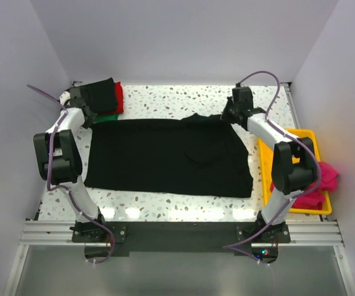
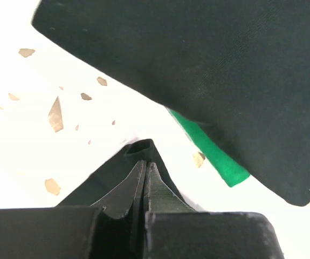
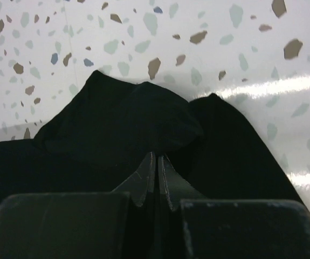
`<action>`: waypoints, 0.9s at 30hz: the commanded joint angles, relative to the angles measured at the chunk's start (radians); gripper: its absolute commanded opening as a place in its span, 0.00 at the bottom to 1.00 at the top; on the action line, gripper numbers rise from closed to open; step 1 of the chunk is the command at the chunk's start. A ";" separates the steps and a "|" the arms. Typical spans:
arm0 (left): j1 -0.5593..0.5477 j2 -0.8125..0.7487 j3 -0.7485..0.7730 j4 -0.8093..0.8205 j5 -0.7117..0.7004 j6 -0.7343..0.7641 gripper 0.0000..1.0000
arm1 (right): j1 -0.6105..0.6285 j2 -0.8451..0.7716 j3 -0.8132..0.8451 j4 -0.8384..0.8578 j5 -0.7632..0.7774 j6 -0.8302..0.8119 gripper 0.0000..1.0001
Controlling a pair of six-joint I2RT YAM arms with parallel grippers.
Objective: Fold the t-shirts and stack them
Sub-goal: Fold the tshirt
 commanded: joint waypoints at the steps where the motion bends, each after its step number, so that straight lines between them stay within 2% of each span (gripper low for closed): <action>1: 0.020 -0.084 -0.042 0.045 0.010 0.004 0.00 | -0.004 -0.140 -0.072 0.034 0.023 0.069 0.00; 12: 0.057 -0.155 -0.175 0.067 0.052 0.003 0.00 | 0.032 -0.424 -0.305 -0.019 0.032 0.087 0.00; 18: 0.069 -0.173 -0.211 0.076 0.067 -0.005 0.00 | 0.096 -0.504 -0.391 -0.048 0.075 0.078 0.00; 27: 0.074 -0.250 -0.297 0.059 0.079 -0.020 0.00 | 0.111 -0.570 -0.485 -0.081 0.120 0.075 0.00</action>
